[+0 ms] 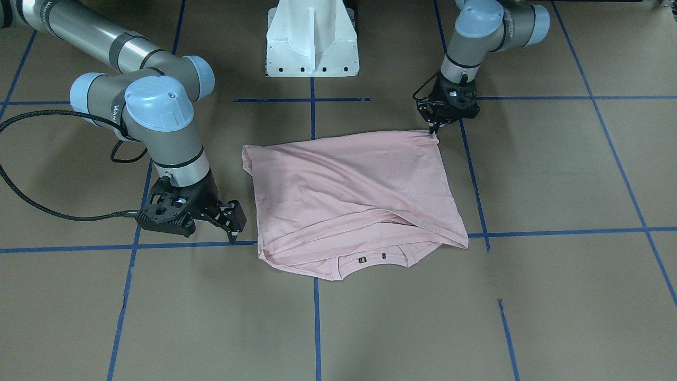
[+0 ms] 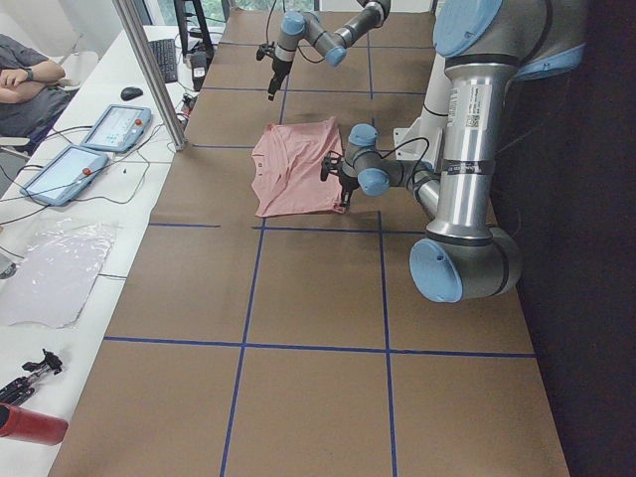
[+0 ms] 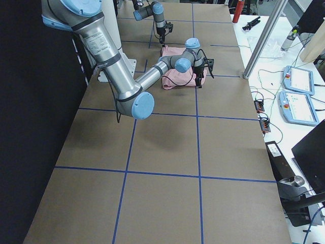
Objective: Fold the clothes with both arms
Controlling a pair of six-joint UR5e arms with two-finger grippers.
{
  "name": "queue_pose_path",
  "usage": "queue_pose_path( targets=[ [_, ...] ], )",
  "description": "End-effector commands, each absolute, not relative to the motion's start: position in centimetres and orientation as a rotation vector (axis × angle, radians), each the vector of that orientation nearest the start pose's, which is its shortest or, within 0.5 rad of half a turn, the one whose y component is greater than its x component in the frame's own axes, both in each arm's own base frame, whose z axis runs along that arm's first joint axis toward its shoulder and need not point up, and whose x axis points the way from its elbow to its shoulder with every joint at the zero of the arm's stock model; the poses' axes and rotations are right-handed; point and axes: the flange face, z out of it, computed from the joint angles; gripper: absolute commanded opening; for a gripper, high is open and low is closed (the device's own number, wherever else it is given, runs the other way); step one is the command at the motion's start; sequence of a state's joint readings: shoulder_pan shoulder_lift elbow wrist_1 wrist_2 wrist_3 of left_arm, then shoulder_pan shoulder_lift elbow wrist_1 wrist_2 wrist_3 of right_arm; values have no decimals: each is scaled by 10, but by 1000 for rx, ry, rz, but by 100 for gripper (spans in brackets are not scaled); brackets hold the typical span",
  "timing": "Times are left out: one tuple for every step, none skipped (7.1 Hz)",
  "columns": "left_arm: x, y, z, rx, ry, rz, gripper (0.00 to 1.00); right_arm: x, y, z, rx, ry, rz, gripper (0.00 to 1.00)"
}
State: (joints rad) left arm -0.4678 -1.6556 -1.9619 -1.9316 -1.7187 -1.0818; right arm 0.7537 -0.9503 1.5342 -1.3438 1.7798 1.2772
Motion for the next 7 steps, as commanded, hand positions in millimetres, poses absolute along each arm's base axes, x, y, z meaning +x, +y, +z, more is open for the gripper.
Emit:
queue_pose_path(
  targets=[
    [380,-462,414,428,682,167,0,-443,-570,291,232,-797,355,100],
    [385,-527,414,460,632,167,0,-443,-570,290,235,-798,368,100],
    [384,-591,412,479,585,156,0,-444,-571,289,254,-796,372,100],
    [382,-649,418,520,572,139,0,-446,-570,288,264,-796,373,100],
    [388,-703,423,562,539,139,0,-446,-570,287,273,-795,374,100],
    [383,-739,434,605,459,118,0,-446,-571,285,284,-805,374,100],
    [358,-752,448,648,432,158,0,-446,-570,285,297,-814,363,99]
  ],
)
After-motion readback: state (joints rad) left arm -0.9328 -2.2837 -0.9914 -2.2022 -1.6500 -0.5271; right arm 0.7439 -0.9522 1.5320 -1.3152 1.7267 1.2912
